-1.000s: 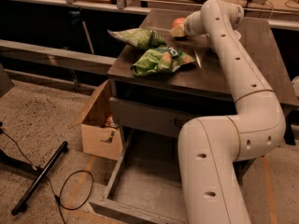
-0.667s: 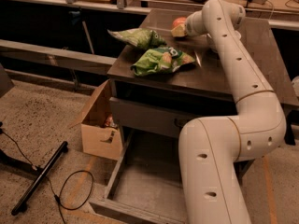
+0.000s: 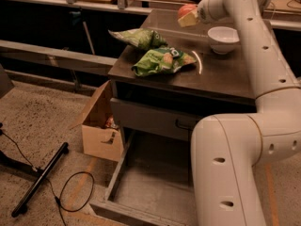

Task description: Place apple into middle drawer

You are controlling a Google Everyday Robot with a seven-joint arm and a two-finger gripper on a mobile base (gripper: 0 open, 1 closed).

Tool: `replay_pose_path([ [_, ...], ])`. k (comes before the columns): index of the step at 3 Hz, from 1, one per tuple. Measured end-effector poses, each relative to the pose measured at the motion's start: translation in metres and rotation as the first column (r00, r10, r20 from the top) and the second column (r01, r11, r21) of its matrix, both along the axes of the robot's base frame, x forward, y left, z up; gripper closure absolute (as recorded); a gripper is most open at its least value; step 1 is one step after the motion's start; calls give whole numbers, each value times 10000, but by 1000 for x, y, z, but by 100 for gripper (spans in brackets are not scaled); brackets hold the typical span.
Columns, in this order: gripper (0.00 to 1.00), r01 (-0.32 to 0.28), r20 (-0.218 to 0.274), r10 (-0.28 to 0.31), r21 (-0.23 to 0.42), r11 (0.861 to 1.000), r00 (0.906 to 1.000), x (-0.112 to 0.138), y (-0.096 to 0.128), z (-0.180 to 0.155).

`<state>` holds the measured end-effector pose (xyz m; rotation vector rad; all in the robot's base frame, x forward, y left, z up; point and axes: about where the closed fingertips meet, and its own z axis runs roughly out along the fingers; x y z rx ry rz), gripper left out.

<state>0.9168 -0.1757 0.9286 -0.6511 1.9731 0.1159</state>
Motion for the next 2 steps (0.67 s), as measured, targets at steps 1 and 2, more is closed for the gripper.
replay_pose_path([
  [1, 100, -962, -645, 921, -632, 9934, 9937, -58, -20, 33],
  [2, 100, -1795, -1149, 1693, -856, 9800, 9788, -118, -45, 62],
])
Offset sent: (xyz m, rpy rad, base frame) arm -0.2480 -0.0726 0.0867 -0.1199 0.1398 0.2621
